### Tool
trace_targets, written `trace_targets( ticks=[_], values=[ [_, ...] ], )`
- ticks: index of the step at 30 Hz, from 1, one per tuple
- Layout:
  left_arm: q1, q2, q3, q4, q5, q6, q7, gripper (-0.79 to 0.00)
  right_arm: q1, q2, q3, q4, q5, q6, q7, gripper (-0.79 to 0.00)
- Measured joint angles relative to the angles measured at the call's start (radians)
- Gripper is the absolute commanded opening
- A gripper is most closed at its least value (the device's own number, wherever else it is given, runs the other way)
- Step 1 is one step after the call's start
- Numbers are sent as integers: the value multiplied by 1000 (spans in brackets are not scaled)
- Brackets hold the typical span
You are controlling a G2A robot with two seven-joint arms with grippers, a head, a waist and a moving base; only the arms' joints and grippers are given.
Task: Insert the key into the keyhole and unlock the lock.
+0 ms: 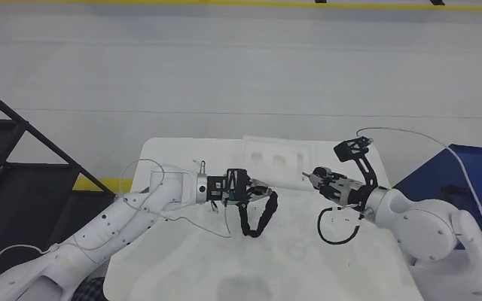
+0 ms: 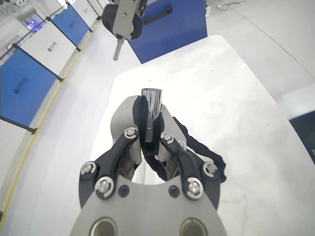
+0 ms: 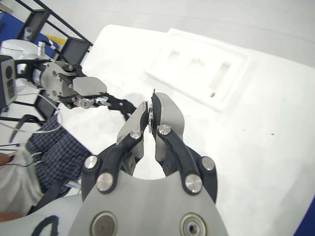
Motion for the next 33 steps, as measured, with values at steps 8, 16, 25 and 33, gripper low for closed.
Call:
trace_targets(
  ticks=[8,16,25,33],
  values=[
    [26,-11,-27,-74,43,79,4,-785,-32,8,96,-89,169,25,86,-785],
    [13,-46,0,-71,104,127,-3,-785,-65,12,131,-95,283,1,108,-785],
    [8,-59,8,-46,94,136,2,-785,-65,12,131,-95,282,1,107,-785],
    [8,-59,8,-46,94,136,2,-785,-66,12,131,-94,282,1,107,-785]
  ],
)
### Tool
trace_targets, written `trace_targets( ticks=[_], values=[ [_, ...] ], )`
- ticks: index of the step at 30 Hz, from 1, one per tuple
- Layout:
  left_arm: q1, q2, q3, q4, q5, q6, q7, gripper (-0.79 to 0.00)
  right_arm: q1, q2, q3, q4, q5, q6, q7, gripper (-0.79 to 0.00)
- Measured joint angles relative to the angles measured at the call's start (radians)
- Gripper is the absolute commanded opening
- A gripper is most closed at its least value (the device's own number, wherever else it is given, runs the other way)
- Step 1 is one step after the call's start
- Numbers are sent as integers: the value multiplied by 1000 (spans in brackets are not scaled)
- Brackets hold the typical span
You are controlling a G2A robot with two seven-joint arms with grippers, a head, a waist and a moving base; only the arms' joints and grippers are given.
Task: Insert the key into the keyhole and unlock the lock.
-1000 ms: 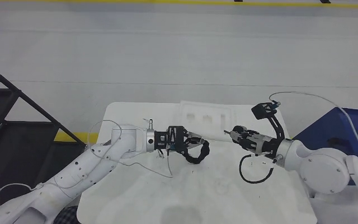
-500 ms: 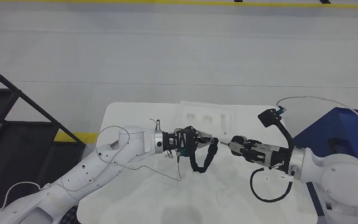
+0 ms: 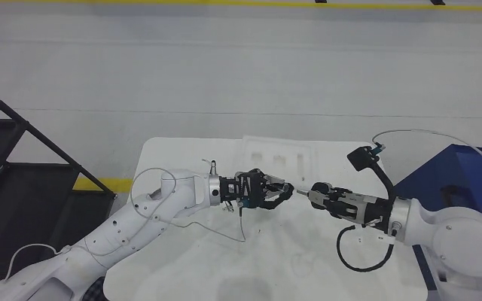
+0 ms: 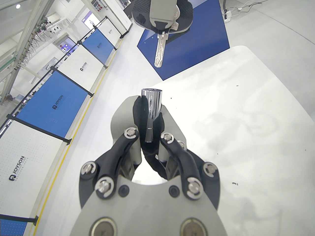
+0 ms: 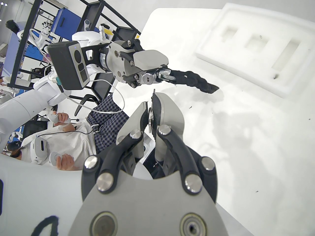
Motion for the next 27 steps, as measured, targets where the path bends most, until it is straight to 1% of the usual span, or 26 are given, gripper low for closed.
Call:
trace_targets(
  ticks=[3,7,16,21,27],
  values=[
    [0,0,0,0,0,0,0,-785,-8,2,-9,-5,-19,6,-11,-785],
    [13,-6,3,-9,-3,8,-4,-785,2,6,-12,-33,-24,47,13,-785],
    [3,-42,36,17,65,21,17,-785,39,15,-35,-49,-53,137,58,-785],
    [-3,-61,45,24,82,28,23,-785,64,19,-61,-49,-78,164,68,-785],
    [-2,-76,41,37,82,18,23,-785,83,24,-81,-49,-97,182,77,-785]
  ],
)
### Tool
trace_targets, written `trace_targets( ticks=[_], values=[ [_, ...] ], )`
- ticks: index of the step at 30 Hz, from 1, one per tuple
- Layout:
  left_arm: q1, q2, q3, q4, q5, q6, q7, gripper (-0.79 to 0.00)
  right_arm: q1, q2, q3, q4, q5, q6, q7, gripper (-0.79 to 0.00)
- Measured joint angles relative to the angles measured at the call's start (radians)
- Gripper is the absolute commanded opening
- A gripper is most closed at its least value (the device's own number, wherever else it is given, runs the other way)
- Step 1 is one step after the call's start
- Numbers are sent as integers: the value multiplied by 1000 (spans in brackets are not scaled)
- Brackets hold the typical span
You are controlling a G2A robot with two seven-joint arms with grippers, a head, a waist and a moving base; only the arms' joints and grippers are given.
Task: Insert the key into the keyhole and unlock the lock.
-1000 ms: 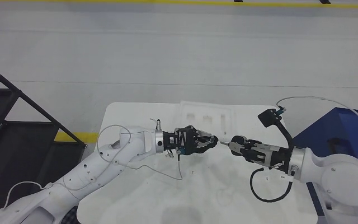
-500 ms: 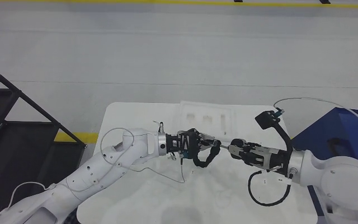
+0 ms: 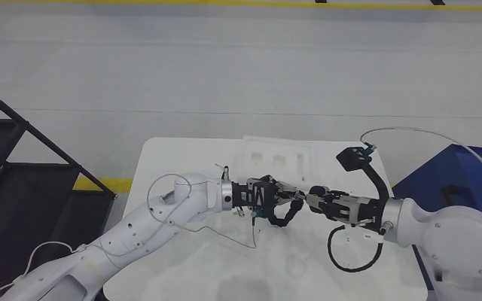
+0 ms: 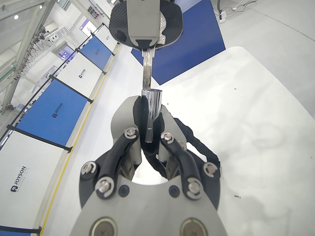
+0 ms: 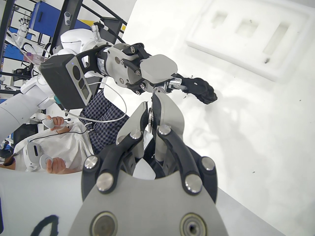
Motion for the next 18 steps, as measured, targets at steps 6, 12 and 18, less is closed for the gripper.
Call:
trace_targets(
  ticks=[6,12,18],
  values=[
    [10,-8,-16,20,-7,-15,13,-785,6,4,-7,0,-1,9,-5,-785],
    [20,-13,-37,29,-5,-30,31,-785,9,8,-15,0,1,17,0,-785],
    [29,-18,-53,29,4,-45,43,-785,11,12,-22,0,2,24,-2,-785]
  ],
)
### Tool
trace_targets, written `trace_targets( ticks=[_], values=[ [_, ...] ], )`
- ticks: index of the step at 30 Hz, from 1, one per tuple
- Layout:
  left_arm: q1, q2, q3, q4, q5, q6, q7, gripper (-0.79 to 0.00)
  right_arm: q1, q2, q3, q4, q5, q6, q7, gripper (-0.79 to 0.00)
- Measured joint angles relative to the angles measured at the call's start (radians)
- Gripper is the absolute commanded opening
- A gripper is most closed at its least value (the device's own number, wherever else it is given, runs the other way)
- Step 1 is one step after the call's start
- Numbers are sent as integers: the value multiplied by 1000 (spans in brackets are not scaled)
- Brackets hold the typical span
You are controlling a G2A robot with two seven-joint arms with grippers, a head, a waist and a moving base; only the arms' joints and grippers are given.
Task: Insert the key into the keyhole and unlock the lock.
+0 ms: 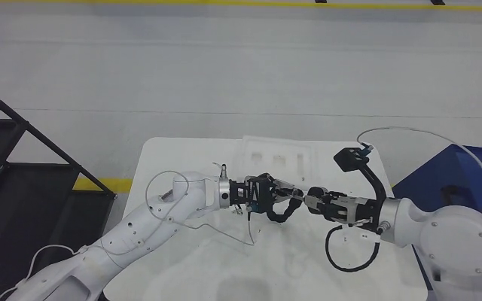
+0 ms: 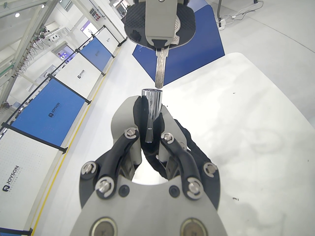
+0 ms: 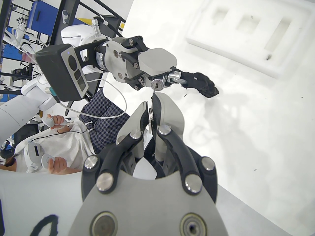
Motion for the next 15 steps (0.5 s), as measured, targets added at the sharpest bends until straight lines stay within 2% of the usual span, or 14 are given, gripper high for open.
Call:
trace_targets(
  ticks=[15],
  values=[
    [14,-16,-24,6,23,-38,12,-785,4,11,-7,0,-11,-9,-8,-785]
  ],
)
